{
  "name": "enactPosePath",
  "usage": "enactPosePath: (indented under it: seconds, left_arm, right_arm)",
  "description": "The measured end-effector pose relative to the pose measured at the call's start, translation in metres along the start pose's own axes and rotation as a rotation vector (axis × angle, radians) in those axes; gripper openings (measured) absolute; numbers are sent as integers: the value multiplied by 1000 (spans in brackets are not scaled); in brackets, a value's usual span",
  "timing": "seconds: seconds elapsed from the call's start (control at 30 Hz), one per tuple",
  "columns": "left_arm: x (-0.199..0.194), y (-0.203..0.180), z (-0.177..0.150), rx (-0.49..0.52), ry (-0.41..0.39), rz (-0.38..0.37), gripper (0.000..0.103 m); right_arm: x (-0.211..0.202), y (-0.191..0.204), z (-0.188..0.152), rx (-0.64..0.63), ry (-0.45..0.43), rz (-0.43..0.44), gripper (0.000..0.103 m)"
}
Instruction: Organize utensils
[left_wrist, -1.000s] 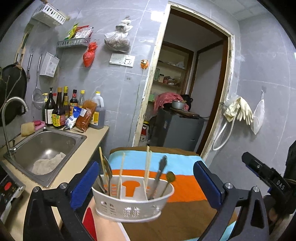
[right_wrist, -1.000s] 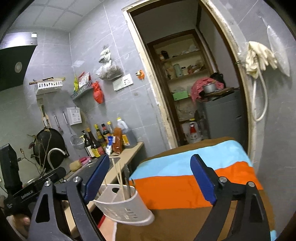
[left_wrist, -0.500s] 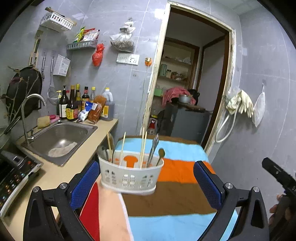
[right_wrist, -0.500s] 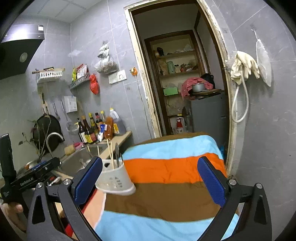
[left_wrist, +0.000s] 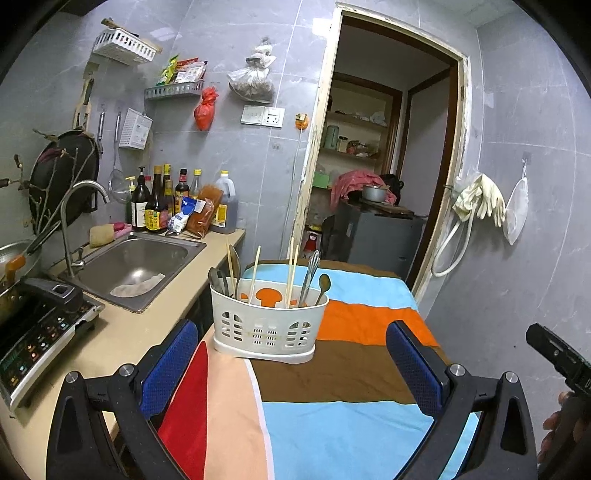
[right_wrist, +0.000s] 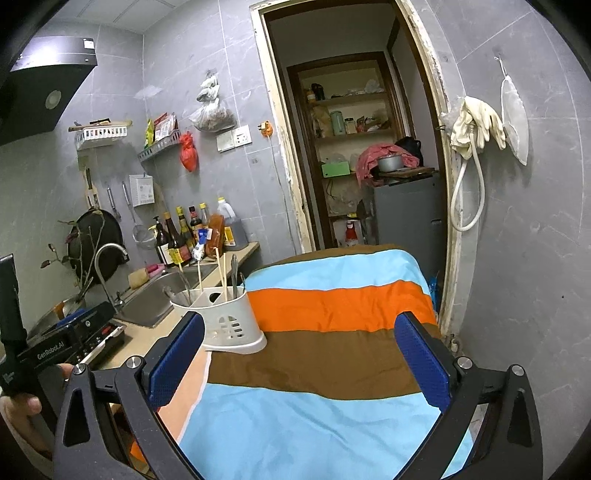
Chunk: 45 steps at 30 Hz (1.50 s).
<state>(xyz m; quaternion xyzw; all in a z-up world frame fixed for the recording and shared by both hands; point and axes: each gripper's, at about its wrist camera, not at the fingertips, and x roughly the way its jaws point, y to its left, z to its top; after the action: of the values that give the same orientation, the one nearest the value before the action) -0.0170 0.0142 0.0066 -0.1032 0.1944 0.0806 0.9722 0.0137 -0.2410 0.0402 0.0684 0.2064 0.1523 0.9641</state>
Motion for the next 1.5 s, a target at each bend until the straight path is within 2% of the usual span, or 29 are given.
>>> enactPosePath:
  seconds: [1.5]
  left_arm:
    - [-10, 2, -10, 10, 5, 8, 103]
  right_arm:
    - [-8, 6, -11, 13, 14, 13, 101]
